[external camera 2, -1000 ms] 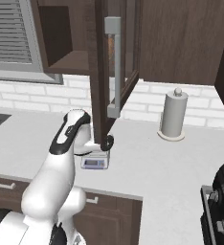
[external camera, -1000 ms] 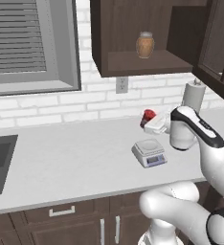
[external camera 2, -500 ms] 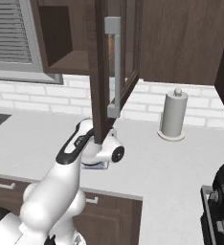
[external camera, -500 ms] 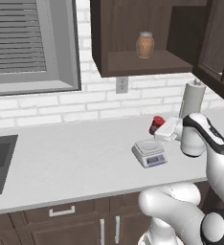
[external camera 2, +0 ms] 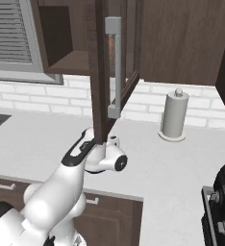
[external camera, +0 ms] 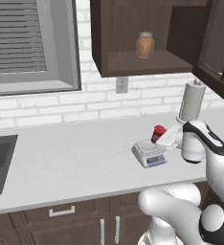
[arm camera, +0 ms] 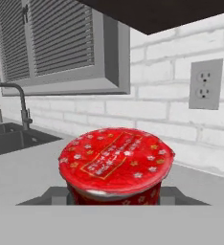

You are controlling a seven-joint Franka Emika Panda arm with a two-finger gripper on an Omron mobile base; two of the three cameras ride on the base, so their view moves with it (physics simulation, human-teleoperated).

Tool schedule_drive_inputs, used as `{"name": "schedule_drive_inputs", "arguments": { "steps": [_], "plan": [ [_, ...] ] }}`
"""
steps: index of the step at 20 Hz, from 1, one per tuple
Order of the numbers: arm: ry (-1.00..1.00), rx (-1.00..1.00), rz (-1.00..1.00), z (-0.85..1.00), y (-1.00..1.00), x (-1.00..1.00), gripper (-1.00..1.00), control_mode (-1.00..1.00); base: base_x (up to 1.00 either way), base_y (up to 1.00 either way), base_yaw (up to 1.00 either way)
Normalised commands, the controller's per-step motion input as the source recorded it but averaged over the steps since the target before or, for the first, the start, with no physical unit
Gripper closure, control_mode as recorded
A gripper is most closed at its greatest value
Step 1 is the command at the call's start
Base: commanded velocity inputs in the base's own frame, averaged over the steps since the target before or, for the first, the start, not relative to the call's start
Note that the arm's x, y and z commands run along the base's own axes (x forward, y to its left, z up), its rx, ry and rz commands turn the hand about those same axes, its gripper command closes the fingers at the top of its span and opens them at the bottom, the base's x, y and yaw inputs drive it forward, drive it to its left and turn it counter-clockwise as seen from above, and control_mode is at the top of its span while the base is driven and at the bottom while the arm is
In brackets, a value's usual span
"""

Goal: Pick the yogurt and place it on the digital scale for weighing, and close the cabinet.

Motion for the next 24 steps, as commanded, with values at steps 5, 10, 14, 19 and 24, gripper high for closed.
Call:
{"name": "schedule_drive_inputs", "arguments": {
  "steps": [5, 10, 14, 19, 24],
  "plan": [
    [0.13, -0.02, 0.0, -0.23, 0.0, 0.05, 1.0, -1.0, 0.0, 0.0, 0.0],
    [0.09, -0.03, 0.0, -0.26, 0.04, 0.04, 1.0, -1.0, 0.0, 0.0, 0.0],
    [0.01, -0.02, 0.0, -0.26, 0.04, 0.04, 1.0, -1.0, 0.0, 0.0, 0.0],
    [-0.01, 0.0, 0.0, -0.21, 0.0, 0.06, 1.0, -1.0, 0.0, 0.0, 0.0],
    [-0.01, 0.0, 0.0, -0.26, 0.0, 0.1, 1.0, -1.0, 0.0, 0.0, 0.0]
  ]
}}
